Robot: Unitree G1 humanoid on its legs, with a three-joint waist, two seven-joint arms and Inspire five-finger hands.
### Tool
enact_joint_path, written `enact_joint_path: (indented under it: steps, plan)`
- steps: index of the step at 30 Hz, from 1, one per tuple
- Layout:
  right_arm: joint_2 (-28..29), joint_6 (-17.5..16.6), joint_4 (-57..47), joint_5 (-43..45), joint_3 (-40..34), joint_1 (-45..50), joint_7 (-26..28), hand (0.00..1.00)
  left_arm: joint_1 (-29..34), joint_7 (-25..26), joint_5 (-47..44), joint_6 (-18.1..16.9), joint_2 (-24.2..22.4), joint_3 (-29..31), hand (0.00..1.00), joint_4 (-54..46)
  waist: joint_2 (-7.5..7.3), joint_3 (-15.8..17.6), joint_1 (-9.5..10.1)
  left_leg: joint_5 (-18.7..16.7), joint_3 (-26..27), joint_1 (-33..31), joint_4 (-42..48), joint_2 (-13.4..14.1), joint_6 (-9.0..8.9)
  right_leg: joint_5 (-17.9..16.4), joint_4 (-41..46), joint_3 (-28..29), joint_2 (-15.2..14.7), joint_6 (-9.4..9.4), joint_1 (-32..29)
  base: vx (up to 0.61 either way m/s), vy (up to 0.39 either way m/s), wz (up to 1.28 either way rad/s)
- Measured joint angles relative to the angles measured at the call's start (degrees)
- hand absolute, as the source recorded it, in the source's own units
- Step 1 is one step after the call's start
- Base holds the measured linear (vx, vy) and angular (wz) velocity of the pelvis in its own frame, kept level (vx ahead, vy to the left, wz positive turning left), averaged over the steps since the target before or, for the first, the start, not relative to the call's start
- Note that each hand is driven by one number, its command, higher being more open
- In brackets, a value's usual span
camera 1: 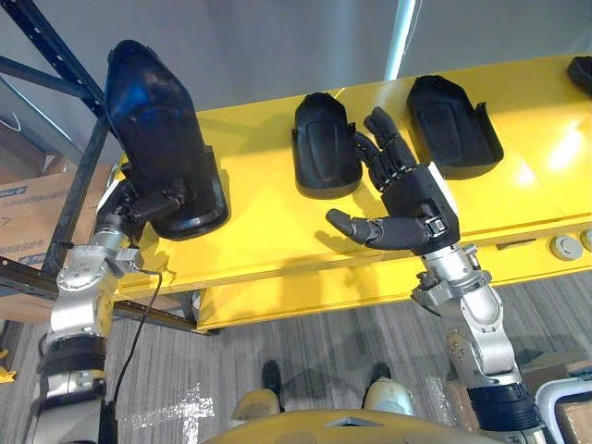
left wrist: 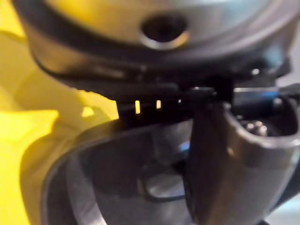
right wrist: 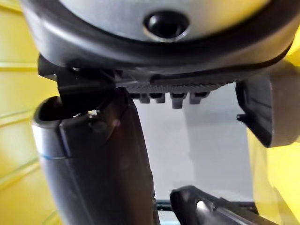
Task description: Walk over and take three plastic housings, then place them on the shelf
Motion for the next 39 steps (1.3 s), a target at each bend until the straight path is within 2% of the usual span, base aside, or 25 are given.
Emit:
enact_joint_path:
  steps: [4,9,10,14,23,28,34,36,39]
  plan:
    - [-0.95,0.65,-0.01,0.01,1.05,-1.14,-0.01,1.00,-1.85,-2.50,-2.18,2.01,2.02,-1.73,0.00,4.72,0.61,0.20,-0.56,0.03,0.43,-0.35,0.20,-0.07,0.00,-0.25,1.29,0.87,-0.18,-0.12,-1.20,-0.01,-0.005,-0.05]
    - [-1.53,1.41,-0.12,0.01,1.19,-2.16,0.48,1.00,-5.69,-4.43,-4.32,3.58,2.32,-3.49,0.00,10.03,0.70,0.31,-0.91,0.13,0.75,-0.64,0.41,-0.21,-0.17,-1.58,3.80,1.49,-0.66,-0.16,-2.67,-0.02,-0.011,-0.03]
    - [-1.53,1.58,-0.33,0.01,1.18,-2.20,0.62,1.00,-6.31,-4.45,-4.64,3.65,2.74,-4.15,1.00,10.49,0.75,0.40,-1.07,0.16,0.81,-1.13,0.54,-0.28,-0.21,-2.07,4.51,1.61,-0.83,-0.33,-3.28,-0.05,-0.025,-0.01]
    - [-1.58,2.36,-0.68,0.01,1.15,-2.31,0.85,1.00,-8.03,-4.50,-6.13,4.58,3.23,-5.59,1.00,12.02,1.59,1.61,-1.23,0.15,1.42,-1.27,0.98,-0.44,-0.22,-2.20,5.34,2.51,-0.99,-0.29,-4.13,-0.03,-0.011,-0.06]
    - [-1.58,2.75,-1.32,0.62,1.04,-3.86,0.74,1.00,-9.20,-0.67,-5.40,3.09,3.54,-6.64,1.00,12.04,1.74,3.58,-2.57,0.15,1.47,-1.91,1.40,-0.86,-0.22,-2.26,6.81,2.98,-1.62,-0.12,-5.36,0.00,0.000,-0.01]
    - [-1.54,3.20,-3.21,1.74,1.11,-4.00,0.81,1.00,-10.89,3.12,-1.12,2.45,3.53,-6.72,1.00,12.11,1.85,5.07,-2.89,0.15,1.59,-2.04,1.75,-0.86,-0.23,-2.28,7.14,3.22,-1.65,-0.14,-5.80,0.00,-0.001,-0.01]
    - [-1.45,4.01,-3.21,1.72,1.13,-3.98,0.89,1.00,-11.22,9.02,-1.30,2.20,3.41,-6.70,1.00,12.22,1.33,5.73,-3.32,0.04,1.83,-2.02,2.10,-0.86,-0.35,-2.35,7.55,3.62,-1.64,-0.19,-6.02,0.00,-0.004,-0.02]
    - [-1.06,4.01,-3.24,1.72,1.16,-3.98,1.36,1.00,-11.25,11.35,-1.75,1.43,2.97,-6.67,1.00,12.04,1.13,5.85,-3.38,0.05,1.82,-2.01,2.14,-0.86,-0.34,-2.33,7.56,3.60,-1.65,-0.19,-6.01,0.00,0.000,0.00]
    - [-0.25,3.96,-3.24,1.72,2.33,-4.07,2.45,1.00,-10.89,15.71,-4.27,-1.87,1.09,-6.51,1.00,11.58,0.85,6.03,-3.31,0.14,1.38,-2.16,2.18,-0.85,-0.24,-2.30,7.53,2.92,-1.69,-0.19,-5.87,0.00,-0.006,0.04]
